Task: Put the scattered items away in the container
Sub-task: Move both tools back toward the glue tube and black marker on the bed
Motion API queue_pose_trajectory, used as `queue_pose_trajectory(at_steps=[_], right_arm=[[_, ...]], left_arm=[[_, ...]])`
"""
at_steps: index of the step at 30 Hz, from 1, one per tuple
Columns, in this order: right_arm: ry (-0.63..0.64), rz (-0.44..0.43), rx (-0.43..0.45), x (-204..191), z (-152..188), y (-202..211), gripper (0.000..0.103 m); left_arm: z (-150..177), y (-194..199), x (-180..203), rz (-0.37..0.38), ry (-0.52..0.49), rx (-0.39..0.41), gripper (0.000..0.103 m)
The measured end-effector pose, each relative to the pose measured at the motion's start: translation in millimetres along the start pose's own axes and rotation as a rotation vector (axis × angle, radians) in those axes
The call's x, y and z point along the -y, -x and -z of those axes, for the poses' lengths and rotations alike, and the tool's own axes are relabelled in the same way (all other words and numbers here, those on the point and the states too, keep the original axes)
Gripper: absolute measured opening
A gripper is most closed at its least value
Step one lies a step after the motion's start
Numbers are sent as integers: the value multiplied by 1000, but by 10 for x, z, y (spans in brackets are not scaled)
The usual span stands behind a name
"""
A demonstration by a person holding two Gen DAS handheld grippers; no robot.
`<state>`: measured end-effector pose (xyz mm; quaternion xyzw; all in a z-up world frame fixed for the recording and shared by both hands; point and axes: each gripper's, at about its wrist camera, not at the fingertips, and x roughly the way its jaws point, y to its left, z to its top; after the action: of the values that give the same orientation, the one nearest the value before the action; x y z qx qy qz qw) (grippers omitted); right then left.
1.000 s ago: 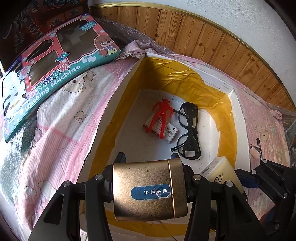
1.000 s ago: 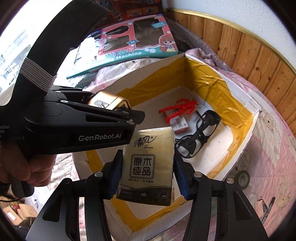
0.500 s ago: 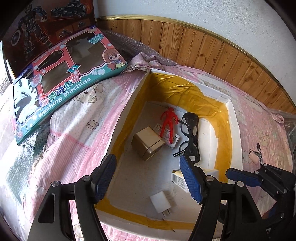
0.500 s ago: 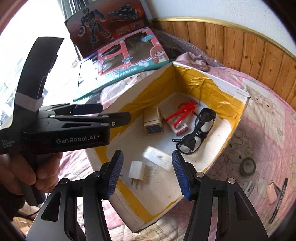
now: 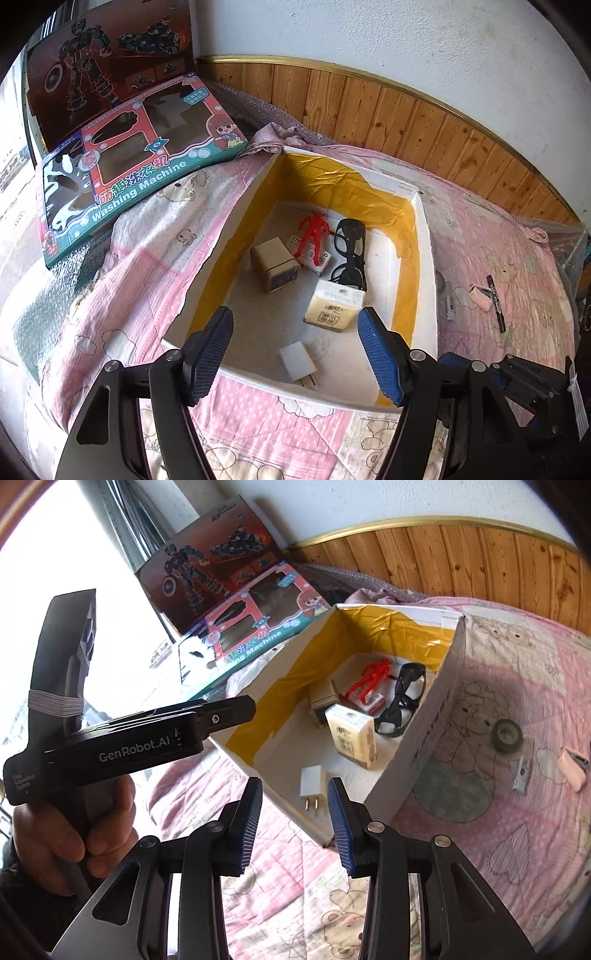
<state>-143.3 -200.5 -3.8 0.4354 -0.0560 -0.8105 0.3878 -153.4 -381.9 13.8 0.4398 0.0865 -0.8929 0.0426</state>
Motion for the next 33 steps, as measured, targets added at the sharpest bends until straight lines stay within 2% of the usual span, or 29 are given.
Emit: queue_pose_trajectory(at_steps=[5,12,18,25,33], right_arm=[[-64,4,18,134,277,201,39],[-148,27,44,389,657,534,39],[-213,57,63,655,963,796,39],[-306,118,97,1108,1187,1115,39],[-409,202,115,1736,1203,1341,40]], left_arm=[[221,211,264,32,-37,25,68],[505,321,681,107,-61,-14,68],[719,355,1093,142,-107,-34,68],[864,194,1655,190,-173,-76,68],[747,-200,2231,222,-236,-100,68]])
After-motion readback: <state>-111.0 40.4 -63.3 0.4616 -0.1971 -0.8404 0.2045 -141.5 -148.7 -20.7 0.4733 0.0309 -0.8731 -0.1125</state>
